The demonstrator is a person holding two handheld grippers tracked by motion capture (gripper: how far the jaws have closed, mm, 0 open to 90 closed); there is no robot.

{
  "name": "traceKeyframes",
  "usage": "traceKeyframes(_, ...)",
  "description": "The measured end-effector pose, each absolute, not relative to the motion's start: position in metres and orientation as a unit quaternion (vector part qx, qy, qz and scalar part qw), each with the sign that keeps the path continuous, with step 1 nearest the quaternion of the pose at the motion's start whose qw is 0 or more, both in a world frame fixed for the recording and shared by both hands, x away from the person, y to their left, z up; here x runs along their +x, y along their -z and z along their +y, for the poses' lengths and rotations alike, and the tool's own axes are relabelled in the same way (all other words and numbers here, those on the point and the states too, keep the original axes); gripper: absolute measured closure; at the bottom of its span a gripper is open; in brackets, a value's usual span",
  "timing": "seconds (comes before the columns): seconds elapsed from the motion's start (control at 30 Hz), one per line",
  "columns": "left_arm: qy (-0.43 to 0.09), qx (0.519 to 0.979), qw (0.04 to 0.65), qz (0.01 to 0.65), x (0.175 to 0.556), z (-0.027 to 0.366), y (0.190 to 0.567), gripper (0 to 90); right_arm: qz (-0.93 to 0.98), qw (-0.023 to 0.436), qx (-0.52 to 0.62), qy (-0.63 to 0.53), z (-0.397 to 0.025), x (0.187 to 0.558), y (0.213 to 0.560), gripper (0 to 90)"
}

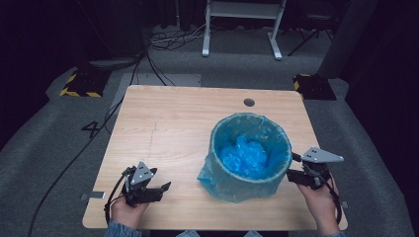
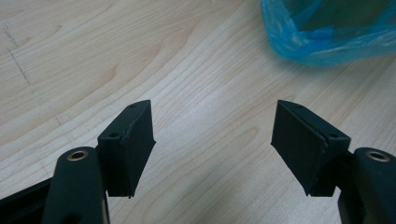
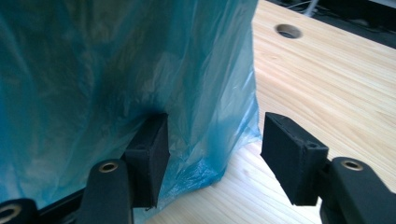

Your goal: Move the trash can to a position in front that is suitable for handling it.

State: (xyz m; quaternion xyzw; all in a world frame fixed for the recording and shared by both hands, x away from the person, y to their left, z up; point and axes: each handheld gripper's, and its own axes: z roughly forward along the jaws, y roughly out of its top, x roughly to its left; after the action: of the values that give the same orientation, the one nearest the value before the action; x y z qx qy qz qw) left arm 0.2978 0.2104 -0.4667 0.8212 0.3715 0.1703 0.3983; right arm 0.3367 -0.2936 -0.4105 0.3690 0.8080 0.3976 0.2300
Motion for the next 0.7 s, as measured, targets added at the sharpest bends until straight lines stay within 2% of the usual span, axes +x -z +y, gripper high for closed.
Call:
traceKeyframes(0.5,-0.169,0.82,0.407,0.365,0.296,0.209,0.46,28.9,0.845,0.185,0.315,-0.391,-0.231,0.328,0.433,38.7)
traceKeyframes(0.7,-0.162,0.825,0.406,0.359,0.298,0.205,0.457,28.8,0.847,0.18,0.316,-0.389,-0.232,0.325,0.437,36.7)
